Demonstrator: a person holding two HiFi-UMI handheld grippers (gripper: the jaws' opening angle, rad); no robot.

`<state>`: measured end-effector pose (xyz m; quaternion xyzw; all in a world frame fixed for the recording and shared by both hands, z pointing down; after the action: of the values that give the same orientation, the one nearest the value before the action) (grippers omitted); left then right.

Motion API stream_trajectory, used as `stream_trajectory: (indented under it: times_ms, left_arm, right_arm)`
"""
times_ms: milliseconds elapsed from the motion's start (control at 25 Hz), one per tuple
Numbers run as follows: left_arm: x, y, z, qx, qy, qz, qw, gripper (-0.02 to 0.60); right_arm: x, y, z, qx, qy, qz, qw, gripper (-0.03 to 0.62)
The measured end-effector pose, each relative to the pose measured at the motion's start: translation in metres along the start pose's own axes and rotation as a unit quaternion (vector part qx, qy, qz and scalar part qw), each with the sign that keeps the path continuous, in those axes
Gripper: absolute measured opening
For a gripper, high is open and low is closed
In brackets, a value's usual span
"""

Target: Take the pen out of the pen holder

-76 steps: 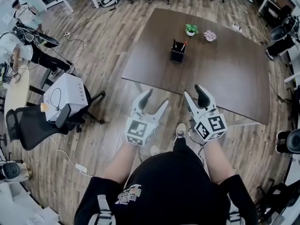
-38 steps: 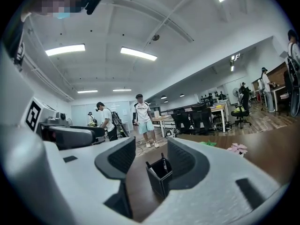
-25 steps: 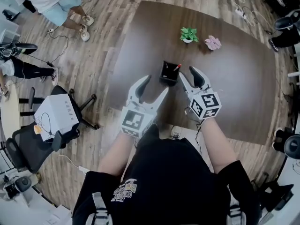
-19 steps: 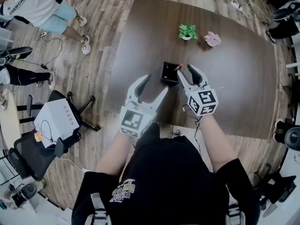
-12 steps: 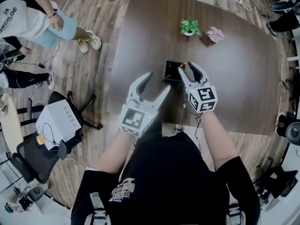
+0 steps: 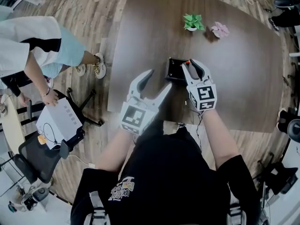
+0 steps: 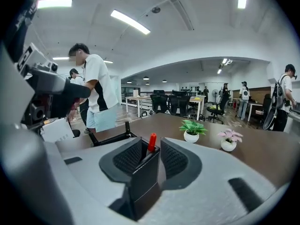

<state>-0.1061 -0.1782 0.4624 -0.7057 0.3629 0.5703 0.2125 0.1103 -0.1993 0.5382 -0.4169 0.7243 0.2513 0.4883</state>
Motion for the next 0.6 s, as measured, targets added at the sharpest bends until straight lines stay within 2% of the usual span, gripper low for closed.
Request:
stream_trajectory:
  times_ms: [400,600]
  left_arm:
    - [-0.003,0.001,0.004,0.01,0.0,0.007,0.9999,0.252]
    - [-0.003,-0.001,0.009,0.016,0.001,0.009,0.9998,0.252]
  right_arm:
    - [0.005,0.013,-0.001,-0.016,0.009,0.092,0.996,0.108]
    - [0.007,0.013,-0.001,-0.02,0.01,0.098,0.995,0.077]
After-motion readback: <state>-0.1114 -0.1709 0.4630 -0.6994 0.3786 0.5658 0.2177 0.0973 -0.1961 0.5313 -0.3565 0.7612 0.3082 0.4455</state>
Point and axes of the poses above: the fingertips, and each gripper's own axes: z backward along the fingers, y to its left, x out of its top, the point moved 10 cm from there along z, backward along the fingers, and after that the axes turned 9 degrees about x, right-handed, at the moved point
